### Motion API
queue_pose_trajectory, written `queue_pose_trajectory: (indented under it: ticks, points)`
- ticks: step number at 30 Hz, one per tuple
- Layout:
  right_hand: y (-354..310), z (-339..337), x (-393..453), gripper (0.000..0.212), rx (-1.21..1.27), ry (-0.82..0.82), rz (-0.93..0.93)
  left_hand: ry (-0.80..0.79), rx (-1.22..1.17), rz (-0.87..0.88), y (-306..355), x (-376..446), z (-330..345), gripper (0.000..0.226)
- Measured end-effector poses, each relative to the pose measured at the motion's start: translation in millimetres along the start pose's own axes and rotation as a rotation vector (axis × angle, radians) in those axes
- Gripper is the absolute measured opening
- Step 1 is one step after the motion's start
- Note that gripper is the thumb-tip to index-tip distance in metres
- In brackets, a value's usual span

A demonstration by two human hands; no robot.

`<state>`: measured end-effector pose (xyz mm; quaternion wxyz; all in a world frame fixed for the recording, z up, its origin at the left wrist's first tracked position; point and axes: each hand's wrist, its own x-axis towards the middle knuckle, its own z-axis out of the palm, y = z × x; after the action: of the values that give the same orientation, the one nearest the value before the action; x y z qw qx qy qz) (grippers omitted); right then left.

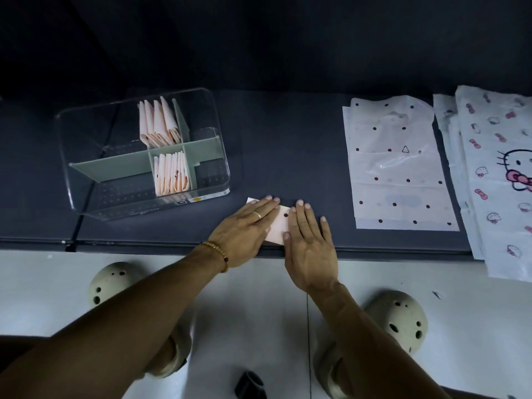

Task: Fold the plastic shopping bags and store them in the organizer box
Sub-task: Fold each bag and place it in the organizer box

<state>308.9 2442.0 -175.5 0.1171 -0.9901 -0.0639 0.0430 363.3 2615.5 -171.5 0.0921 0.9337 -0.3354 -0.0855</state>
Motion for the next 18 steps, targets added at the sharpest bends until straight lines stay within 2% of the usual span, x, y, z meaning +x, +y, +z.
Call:
queue_pose_trajectory:
  ticks: [6,11,14,16,18]
  points:
    - [2,3,2,0.055,-0.042,-0.043,-0.009,-0.055,0.023,-0.099,-39,-26,-9,0.057]
    - [1,2,2,0.054,-0.040,-0.035,-0.005,-0.074,0.025,-0.119,-28,-22,-12,0.061]
    - [0,1,1,0.051,-0.037,-0.005,-0.005,0.004,0.050,-0.107,-10,-4,-17,0.061]
    - [0,1,0,0.051,-0.040,-0.012,-0.007,0.104,0.127,-0.150,1,12,-22,0.049]
    - [2,1,1,0.053,-0.037,-0.036,-0.013,0.136,0.126,-0.221,6,25,-27,0.037]
